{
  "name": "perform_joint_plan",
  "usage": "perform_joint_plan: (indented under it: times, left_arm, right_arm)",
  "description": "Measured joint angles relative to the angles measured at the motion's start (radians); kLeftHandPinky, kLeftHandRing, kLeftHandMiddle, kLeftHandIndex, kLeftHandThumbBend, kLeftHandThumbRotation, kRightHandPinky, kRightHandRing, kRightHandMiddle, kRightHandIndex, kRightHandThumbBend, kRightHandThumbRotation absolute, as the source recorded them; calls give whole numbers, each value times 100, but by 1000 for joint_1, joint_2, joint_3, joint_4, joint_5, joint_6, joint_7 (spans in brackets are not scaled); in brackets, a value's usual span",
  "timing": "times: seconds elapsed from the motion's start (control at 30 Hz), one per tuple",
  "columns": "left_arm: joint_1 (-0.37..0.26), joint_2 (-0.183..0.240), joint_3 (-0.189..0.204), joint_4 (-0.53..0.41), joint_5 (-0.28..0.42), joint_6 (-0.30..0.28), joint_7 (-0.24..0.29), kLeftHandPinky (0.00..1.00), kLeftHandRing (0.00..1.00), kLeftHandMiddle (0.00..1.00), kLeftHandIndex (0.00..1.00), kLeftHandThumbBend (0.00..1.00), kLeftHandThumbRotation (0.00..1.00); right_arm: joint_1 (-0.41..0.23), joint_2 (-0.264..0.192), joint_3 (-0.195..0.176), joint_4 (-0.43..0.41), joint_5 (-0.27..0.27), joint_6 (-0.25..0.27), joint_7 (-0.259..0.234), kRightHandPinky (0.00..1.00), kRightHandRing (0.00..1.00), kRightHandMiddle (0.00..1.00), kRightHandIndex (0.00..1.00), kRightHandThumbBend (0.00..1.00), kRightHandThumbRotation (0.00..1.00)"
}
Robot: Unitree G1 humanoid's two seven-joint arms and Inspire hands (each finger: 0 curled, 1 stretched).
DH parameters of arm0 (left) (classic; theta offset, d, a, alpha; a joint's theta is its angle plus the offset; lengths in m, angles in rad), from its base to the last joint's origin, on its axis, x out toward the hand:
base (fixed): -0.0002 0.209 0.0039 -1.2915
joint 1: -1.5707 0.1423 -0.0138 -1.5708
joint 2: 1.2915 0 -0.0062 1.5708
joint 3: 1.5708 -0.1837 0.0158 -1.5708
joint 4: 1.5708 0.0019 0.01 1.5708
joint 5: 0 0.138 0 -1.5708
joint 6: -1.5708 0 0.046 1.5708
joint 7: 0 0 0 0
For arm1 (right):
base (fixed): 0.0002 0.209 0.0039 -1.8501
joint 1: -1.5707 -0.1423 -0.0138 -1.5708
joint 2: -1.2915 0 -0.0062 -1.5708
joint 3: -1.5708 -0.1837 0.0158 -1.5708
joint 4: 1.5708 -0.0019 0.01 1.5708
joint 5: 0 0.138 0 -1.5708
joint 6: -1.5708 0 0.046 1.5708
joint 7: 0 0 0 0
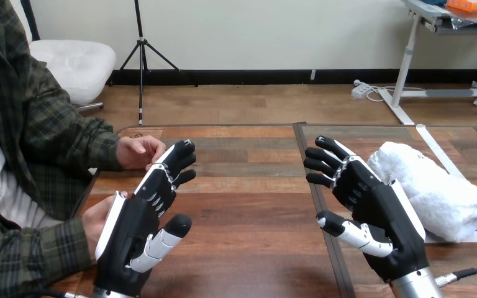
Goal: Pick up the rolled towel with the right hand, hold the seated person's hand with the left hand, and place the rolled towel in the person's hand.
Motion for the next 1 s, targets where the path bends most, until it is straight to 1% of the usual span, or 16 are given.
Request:
perform_joint_plan:
  times: [0.23,1.0]
  left_arm:
    - [0,3,1,0,-17,0,-15,87,91,91,89,100,76]
    - [0,8,1,0,-19,0,-20,87,91,92,89,100,76]
  right_arm:
    - [0,7,0,0,0,0,0,81,85,86,87,100,47]
    - [-9,9,0,1,-2,-5,-1,81,85,85,87,100,48]
